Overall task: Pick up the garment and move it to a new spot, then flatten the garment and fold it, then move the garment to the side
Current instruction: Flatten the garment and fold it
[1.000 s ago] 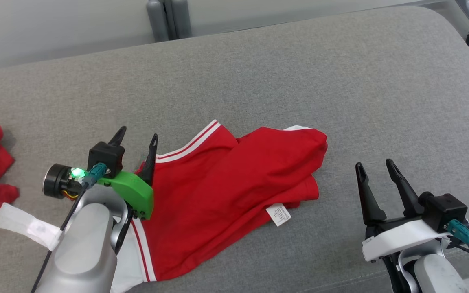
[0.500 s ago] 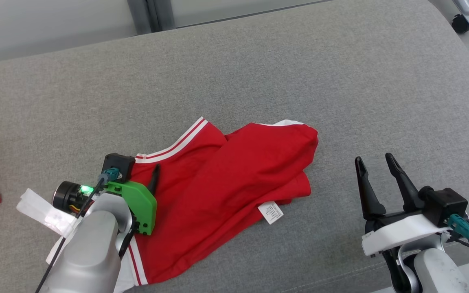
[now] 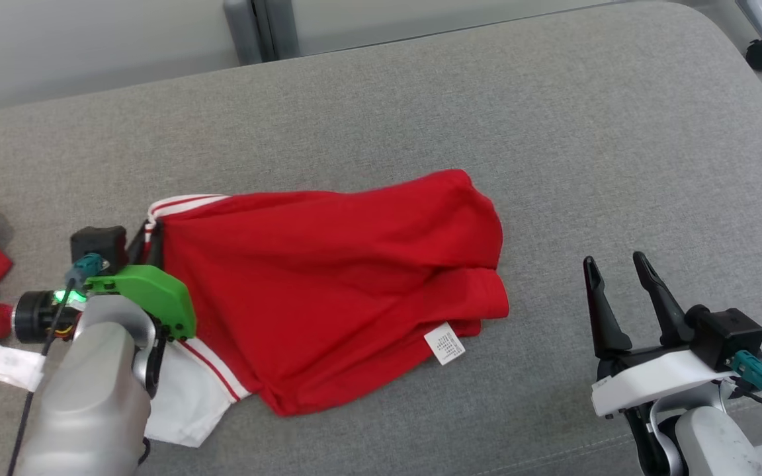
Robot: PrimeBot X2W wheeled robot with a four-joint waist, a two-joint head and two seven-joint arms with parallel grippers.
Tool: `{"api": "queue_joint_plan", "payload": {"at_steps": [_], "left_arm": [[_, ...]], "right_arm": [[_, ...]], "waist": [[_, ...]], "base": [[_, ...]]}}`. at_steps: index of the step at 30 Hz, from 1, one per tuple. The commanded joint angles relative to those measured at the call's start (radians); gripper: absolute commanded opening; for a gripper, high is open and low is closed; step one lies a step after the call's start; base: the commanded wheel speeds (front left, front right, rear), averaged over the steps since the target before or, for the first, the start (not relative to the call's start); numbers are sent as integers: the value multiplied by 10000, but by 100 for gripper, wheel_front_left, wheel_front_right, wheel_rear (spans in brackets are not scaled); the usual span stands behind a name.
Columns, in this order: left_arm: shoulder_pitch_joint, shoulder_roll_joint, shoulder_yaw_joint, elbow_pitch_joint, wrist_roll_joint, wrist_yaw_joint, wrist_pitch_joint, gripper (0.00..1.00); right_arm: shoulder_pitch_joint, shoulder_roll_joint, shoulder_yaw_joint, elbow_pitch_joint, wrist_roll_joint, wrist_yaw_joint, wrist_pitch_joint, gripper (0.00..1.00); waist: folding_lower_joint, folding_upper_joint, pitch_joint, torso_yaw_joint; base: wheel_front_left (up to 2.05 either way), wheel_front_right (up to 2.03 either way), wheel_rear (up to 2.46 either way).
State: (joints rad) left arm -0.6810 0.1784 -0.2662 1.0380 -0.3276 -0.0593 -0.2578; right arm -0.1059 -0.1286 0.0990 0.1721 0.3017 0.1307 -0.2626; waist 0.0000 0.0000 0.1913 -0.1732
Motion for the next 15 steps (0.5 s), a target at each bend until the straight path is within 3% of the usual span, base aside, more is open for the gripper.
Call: {"api": "queue_joint_plan", "payload": {"at_steps": [1,4,6,12,15], "left_arm": [[114,159,160,-150,-116,203,-80,0],[456,181,337,-619,-74,345,-72,3],[627,254,431,-866,-7,342,-75,100],[1317,139,970,-2475,211,536,-77,100],[2092,-88,1528,-3948,373,563,-78,100]], "right_arm": [[62,24,15,4,-66,1,-33,100],[88,15,13,16,-76,1,-33,100],[93,-8,20,36,-66,1,-33,100],[172,-76,-42,65,-107,1,-33,100],[254,-64,-22,87,-146,1,-33,100]], "waist": [[0,0,-42,56],[0,0,-67,96],[0,0,-74,109],[0,0,-281,244],[0,0,-512,442]], "base": [[0,0,0],[0,0,0],[0,0,0],[0,0,0],[0,0,0]]}}
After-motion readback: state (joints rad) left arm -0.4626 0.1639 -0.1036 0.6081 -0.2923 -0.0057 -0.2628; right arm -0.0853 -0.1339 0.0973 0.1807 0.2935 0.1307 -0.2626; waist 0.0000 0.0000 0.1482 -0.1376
